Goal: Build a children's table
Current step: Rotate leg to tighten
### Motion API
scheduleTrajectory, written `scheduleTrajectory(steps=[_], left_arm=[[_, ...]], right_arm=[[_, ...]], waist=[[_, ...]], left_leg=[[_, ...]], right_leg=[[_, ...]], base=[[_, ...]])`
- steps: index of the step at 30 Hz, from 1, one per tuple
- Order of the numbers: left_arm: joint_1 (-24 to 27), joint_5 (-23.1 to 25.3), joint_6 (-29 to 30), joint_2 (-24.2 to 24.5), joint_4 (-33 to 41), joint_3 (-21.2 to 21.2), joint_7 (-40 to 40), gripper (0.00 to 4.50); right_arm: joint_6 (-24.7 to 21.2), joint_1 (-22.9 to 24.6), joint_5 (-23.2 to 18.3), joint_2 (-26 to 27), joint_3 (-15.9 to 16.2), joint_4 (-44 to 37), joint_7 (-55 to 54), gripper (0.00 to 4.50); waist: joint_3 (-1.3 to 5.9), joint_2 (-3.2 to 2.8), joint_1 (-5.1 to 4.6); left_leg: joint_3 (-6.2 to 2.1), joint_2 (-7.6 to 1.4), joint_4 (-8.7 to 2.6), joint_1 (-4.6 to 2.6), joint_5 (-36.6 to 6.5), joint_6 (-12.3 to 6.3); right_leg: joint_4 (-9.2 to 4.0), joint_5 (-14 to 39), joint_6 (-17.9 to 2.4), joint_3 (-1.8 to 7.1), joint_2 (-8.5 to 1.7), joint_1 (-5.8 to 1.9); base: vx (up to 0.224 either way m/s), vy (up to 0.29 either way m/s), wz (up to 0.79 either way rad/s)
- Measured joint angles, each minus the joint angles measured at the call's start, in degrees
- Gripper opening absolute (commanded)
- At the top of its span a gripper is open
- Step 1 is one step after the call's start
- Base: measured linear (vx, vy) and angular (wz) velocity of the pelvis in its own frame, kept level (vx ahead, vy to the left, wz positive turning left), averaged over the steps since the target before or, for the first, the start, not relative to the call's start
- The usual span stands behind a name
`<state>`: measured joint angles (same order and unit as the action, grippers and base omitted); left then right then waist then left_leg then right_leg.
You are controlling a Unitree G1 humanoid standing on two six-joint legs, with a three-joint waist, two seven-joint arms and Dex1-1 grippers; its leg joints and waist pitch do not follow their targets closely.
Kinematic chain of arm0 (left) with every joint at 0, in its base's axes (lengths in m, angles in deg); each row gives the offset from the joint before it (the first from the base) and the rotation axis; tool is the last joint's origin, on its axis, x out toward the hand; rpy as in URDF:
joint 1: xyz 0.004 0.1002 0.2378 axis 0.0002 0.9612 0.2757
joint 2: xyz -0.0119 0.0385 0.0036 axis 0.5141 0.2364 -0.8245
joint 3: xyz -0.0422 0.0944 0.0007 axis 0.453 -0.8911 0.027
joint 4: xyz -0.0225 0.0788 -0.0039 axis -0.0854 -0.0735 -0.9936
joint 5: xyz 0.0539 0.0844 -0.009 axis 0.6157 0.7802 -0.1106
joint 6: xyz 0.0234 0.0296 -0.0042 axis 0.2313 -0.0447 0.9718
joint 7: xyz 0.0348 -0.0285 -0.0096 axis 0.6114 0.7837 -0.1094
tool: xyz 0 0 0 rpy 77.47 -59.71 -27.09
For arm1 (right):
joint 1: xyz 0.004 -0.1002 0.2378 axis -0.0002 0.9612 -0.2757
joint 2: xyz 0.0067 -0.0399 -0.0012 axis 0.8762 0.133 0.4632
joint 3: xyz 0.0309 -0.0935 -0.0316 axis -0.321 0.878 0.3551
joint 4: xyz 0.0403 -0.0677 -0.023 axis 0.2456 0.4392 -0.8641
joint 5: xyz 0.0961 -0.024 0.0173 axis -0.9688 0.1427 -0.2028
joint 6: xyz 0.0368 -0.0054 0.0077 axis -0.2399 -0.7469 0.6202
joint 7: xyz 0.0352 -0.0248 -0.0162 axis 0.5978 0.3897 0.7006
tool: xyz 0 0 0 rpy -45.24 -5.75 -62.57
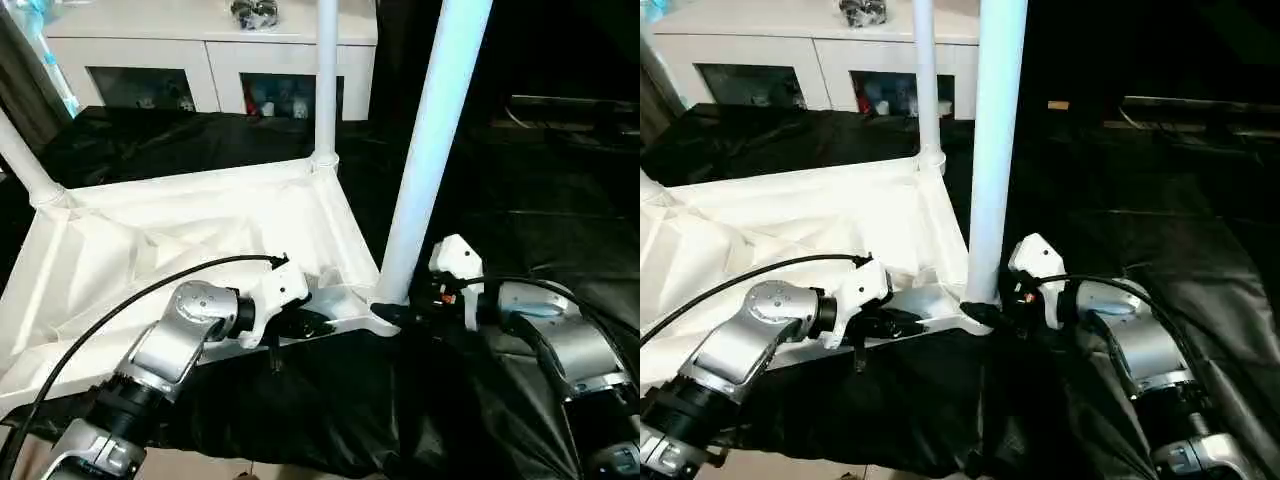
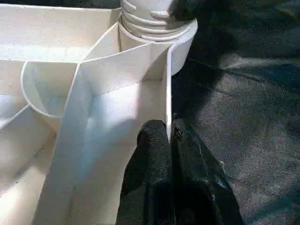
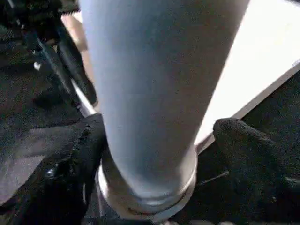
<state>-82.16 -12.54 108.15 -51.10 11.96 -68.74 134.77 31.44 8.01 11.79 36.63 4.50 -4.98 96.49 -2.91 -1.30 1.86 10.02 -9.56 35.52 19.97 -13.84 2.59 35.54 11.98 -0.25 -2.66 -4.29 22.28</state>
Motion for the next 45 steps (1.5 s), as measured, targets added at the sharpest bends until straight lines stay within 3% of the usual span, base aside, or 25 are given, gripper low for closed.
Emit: scheduleTrajectory(steps=[12,24,28,31,36,40,42,45], left_arm=[[-3.41,-0.40,-3.56,1.51,-5.60,-0.19,3.34,0.00],[-4.70,-0.44,-6.09,2.68,-8.29,-0.73,5.48,0.00],[-4.64,1.05,-4.55,-0.62,-8.75,0.53,-1.25,0.00],[-4.37,2.23,-1.96,-4.29,-8.64,1.26,-6.47,0.00],[-3.92,3.67,0.11,-9.19,-8.92,1.86,-13.24,0.00],[-3.92,4.83,-0.99,-10.39,-9.57,1.79,-15.57,0.00],[-3.92,5.08,-1.85,-10.41,-9.80,1.74,-15.62,0.00],[-3.83,5.50,-3.09,-10.35,-9.80,1.56,-14.83,0.00]], right_arm=[[3.03,-5.59,1.74,0.07,2.37,6.95,6.48,2.80],[5.42,-7.27,2.01,0.91,3.18,10.36,9.04,2.67],[5.35,-2.45,3.22,5.52,-0.41,7.71,-3.07,2.67],[2.66,2.03,3.98,10.77,-3.59,3.72,-15.16,2.66],[0.30,3.38,6.72,16.89,-5.88,2.13,-27.84,2.66],[0.25,3.37,8.30,19.78,-6.49,2.27,-33.22,2.66],[0.29,3.40,8.17,19.90,-6.70,2.18,-33.41,3.22],[-0.27,4.75,7.17,19.36,-6.86,0.08,-32.30,3.43]], waist=[[-0.20,0.69,0.11],[-0.14,0.64,0.34],[-0.09,0.57,0.33],[0.07,0.30,0.07],[0.47,-0.34,-0.30],[0.63,-0.58,-0.35],[0.63,-0.57,-0.26],[0.65,-0.59,-0.06]], left_leg=[[0.03,-0.05,0.01,0.04,0.14,0.20],[0.04,-0.06,0.01,0.00,0.15,0.20],[0.05,-0.11,0.00,-0.14,0.08,0.50],[0.15,-0.08,0.00,-0.46,0.10,0.54],[0.17,0.00,-0.27,-0.50,0.09,0.53],[0.18,0.07,-0.44,-0.53,0.09,0.53],[0.17,0.12,-0.67,-0.57,0.09,0.53],[0.18,0.12,-0.99,-0.59,0.10,0.54]], right_leg=[[0.30,-0.02,-0.05,0.01,0.00,0.16],[0.35,0.00,-0.12,0.00,0.00,0.15],[0.34,-0.07,-0.22,-0.02,0.00,-0.02],[0.21,-0.13,-0.31,0.09,-0.02,-0.31],[-0.49,0.08,0.07,0.12,-0.02,-0.46],[-0.53,0.07,0.09,0.19,-0.02,-0.44],[-0.56,0.07,0.09,0.20,-0.02,-0.43],[-0.56,0.06,0.09,0.18,-0.02,-0.39]], base=[[0.000,0.000,0.00],[0.000,0.000,0.00],[0.000,0.000,0.00],[0.000,0.000,0.00],[0.000,0.000,0.00],[0.000,0.000,0.00],[0.000,0.000,0.00],[0.000,0.000,0.00]])
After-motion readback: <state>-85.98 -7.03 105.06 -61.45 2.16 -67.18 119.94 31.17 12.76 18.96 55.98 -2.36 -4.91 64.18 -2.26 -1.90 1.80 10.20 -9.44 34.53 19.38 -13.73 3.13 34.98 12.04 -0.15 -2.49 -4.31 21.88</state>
